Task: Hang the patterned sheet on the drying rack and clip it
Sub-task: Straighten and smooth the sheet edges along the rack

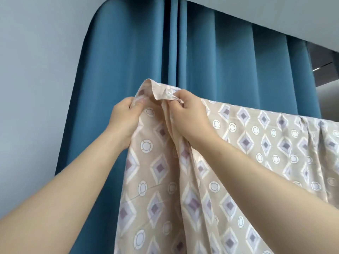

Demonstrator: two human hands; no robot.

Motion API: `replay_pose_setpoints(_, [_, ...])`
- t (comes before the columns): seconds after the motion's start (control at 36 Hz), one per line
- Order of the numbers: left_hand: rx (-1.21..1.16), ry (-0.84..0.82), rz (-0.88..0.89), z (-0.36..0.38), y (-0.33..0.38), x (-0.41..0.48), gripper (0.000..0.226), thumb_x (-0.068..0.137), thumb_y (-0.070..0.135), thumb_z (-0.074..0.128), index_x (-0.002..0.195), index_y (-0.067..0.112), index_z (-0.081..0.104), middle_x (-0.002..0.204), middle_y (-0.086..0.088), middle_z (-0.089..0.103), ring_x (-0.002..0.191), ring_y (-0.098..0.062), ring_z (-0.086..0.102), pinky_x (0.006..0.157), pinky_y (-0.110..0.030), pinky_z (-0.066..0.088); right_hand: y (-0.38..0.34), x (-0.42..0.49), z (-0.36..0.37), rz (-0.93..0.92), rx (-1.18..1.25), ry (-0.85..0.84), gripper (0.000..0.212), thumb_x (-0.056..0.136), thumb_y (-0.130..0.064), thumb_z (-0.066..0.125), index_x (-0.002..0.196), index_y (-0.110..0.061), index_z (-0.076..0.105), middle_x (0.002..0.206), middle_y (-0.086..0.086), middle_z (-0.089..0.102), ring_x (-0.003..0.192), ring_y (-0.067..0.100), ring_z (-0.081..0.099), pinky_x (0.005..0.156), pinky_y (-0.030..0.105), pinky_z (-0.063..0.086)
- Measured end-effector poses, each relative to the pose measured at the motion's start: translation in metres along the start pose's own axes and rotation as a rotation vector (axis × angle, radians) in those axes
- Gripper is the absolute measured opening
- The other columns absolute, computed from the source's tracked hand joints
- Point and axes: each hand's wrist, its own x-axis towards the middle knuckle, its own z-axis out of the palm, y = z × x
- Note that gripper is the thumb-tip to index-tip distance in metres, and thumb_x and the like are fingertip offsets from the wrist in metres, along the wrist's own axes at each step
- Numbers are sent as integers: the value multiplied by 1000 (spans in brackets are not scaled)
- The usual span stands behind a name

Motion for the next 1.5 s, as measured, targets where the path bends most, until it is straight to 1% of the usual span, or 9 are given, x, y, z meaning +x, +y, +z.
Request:
replay_pose_setpoints(0.33, [-186, 373, 65, -58, 21, 11, 36, 93, 35, 49, 61, 20, 41, 75, -8, 45, 75, -19, 42, 69, -31, 37, -51, 10, 50, 12, 371, 18, 24, 92, -15, 47, 76, -2, 57, 63, -3, 50, 68, 11, 46, 69, 28, 39])
replay_pose_setpoints(0.56, [-54, 229, 35, -78, 14, -6, 29, 90, 43, 53, 71, 21, 50, 72, 2, 54, 62, -13, 51, 52, -22, 42, -50, -4, 94, 83, 436, -61, 35, 89, -9, 47, 54, -18, 46, 53, -7, 48, 62, 12, 45, 68, 30, 39])
replay_pose_setpoints(0.69, [-4, 242, 39, -77, 10, -11, 19, 91, 29, 55, 80, 32, 39, 79, 3, 52, 73, -18, 53, 68, -31, 43, -33, -13, 90, 144, 397, -90, 37, 87, -13, 50, 51, -19, 47, 51, -7, 48, 57, 12, 45, 64, 28, 38])
replay_pose_setpoints(0.83, [235, 138, 120, -63, 7, -24, 28, 93, 42, 45, 75, 24, 56, 81, 5, 59, 80, -15, 56, 56, -10, 46, -25, -20, 79, 206, 384, -142, 33, 88, -16, 53, 55, -20, 53, 48, -10, 52, 58, 11, 50, 64, 28, 42])
replay_pose_setpoints(0.92, [190, 37, -14, -52, 12, -25, 40, 92, 49, 43, 82, 18, 66, 90, 1, 67, 86, -16, 61, 79, -29, 47, -23, -22, 68, 216, 355, -208, 18, 86, -21, 58, 69, -22, 60, 46, -11, 54, 53, 5, 50, 55, 19, 38])
replay_pose_setpoints(1.03, [70, 109, -73, -49, 23, -17, 26, 93, 27, 51, 69, 19, 57, 78, -1, 60, 65, -16, 53, 55, -19, 43, -22, -26, 45, 227, 398, -337, 7, 83, -21, 66, 88, -16, 63, 59, -5, 57, 41, 3, 47, 42, 13, 35])
replay_pose_setpoints(1.11, [-168, 278, -123, -61, 33, -3, 27, 89, 32, 54, 65, 22, 45, 75, -6, 48, 73, -19, 45, 66, -29, 40, -15, -24, 33, 296, 446, -321, 6, 86, -23, 62, 85, -17, 62, 66, 2, 59, 44, 10, 47, 37, 15, 33])
replay_pose_setpoints(1.25, [-27, -150, -171, -56, 26, -14, 23, 88, 22, 61, 111, 20, 54, 97, -1, 66, 78, -15, 65, 61, -27, 53, -1, -24, 32, 337, 427, -235, 13, 86, -19, 59, 74, -16, 58, 61, 2, 58, 46, 16, 43, 40, 20, 32])
replay_pose_setpoints(1.5, [87, 83, -26, -70, 10, -4, 43, 87, -1, 54, 123, 21, 49, 113, 0, 63, 95, -19, 64, 75, -36, 55, 9, -21, 39, 254, 286, -138, 19, 86, -18, 52, 68, -24, 58, 50, -10, 60, 56, 19, 59, 55, 32, 46])
